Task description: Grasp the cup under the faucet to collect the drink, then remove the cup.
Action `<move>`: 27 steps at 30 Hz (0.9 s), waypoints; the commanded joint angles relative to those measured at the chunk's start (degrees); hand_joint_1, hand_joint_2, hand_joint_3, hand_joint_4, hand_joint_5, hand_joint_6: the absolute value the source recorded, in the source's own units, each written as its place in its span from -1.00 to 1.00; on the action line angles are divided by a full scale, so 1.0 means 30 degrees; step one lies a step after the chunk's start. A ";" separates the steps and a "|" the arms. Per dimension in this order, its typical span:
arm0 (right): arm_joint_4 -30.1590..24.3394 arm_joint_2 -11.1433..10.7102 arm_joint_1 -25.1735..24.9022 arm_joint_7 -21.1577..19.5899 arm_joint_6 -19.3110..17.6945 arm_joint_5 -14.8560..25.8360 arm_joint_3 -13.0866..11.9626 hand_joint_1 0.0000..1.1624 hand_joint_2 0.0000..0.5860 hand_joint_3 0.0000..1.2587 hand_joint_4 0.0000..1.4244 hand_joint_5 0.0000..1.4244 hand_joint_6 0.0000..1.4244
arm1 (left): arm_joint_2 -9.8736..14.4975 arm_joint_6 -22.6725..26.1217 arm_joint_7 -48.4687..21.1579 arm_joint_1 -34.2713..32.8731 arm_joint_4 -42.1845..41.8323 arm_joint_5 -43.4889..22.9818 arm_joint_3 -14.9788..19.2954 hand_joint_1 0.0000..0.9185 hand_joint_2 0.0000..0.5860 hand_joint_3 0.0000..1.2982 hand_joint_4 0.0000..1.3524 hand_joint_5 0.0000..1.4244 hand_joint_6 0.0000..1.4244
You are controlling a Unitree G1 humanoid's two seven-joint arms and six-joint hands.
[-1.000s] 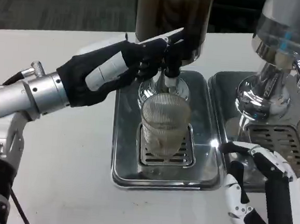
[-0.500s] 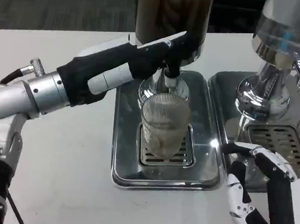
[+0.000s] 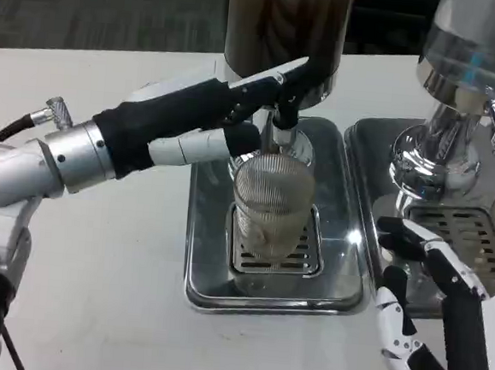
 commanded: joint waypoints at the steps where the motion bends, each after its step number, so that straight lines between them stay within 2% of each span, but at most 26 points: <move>1: -0.0270 -0.0076 0.0051 0.0222 -0.0119 0.0474 -0.0139 -0.29 0.95 -0.46 -0.48 -0.50 -0.64 | 0.0240 -0.0382 -0.0012 0.0550 0.0141 0.1010 -0.0679 -1.00 -0.96 -1.00 -1.00 -1.00 -1.00; 9: -0.0327 -0.0049 -0.0036 0.0548 -0.0063 0.1029 -0.0239 -0.29 0.95 -0.47 -0.50 -0.51 -0.63 | 0.0365 -0.0795 0.0416 0.0637 0.0111 0.1342 -0.0943 -1.00 -0.97 -1.00 -1.00 -1.00 -1.00; 16: -0.0350 -0.0133 -0.0353 0.1645 -0.0275 0.2969 -0.0426 -0.21 0.59 -0.58 -0.65 -0.60 -0.63 | 0.0693 -0.1488 0.1006 0.0643 0.0155 0.1890 -0.1480 -1.00 -0.97 -1.00 -1.00 -1.00 -1.00; 19: -0.0287 -0.0138 -0.0474 0.2168 -0.0235 0.3624 -0.0507 -0.19 0.56 -0.61 -0.68 -0.63 -0.63 | 0.0862 -0.1981 0.1420 0.0663 0.0073 0.2418 -0.1668 -1.00 -0.97 -1.00 -1.00 -1.00 -1.00; 27: -0.0415 -0.0048 -0.0532 0.2874 -0.0146 0.4043 -0.0618 -0.17 0.48 -0.63 -0.70 -0.65 -0.63 | 0.1177 -0.2658 0.2237 0.0629 0.0124 0.3136 -0.2138 -1.00 -0.97 -1.00 -1.00 -1.00 -1.00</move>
